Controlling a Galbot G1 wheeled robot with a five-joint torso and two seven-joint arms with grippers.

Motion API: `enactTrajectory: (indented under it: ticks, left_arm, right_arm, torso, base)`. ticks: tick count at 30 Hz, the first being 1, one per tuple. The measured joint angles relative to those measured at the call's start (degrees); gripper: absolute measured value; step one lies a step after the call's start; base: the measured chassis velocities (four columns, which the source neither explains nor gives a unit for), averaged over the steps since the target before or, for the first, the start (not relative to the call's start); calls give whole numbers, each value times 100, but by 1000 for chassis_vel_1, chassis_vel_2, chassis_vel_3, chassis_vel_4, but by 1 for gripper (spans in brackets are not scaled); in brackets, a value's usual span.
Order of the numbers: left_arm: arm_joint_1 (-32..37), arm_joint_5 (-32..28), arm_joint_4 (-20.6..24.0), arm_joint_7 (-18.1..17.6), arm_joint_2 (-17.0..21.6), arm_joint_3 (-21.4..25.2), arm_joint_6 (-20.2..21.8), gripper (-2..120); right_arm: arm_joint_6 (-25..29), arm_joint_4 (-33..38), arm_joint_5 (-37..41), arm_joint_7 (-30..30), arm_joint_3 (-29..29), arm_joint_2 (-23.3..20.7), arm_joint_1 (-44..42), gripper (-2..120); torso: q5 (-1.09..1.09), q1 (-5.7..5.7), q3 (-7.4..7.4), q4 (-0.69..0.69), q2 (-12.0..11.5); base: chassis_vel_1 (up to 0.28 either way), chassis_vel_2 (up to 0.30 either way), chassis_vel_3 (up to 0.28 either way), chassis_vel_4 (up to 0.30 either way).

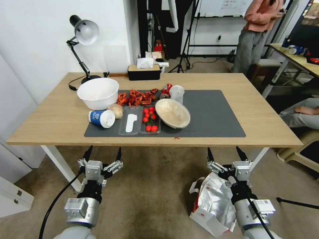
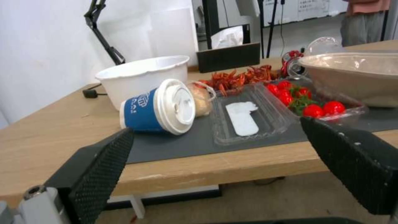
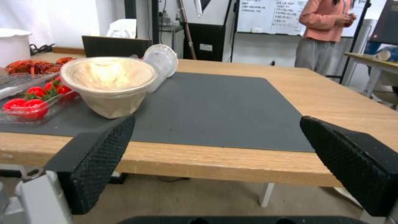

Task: Pick up the food delivery bag from the floor and place it on the table.

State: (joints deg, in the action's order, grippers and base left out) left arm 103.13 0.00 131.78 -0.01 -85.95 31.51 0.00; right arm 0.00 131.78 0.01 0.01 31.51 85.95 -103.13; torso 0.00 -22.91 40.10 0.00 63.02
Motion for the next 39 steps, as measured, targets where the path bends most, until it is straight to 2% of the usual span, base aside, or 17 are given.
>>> enactTrajectory:
  ticks: [39]
  left_arm:
    - [0, 0, 0, 0, 0, 0, 0, 100]
  right_arm:
    - [0, 0, 0, 0, 0, 0, 0, 100]
  torso:
    - [0, 0, 0, 0, 0]
  base:
    - [0, 0, 0, 0]
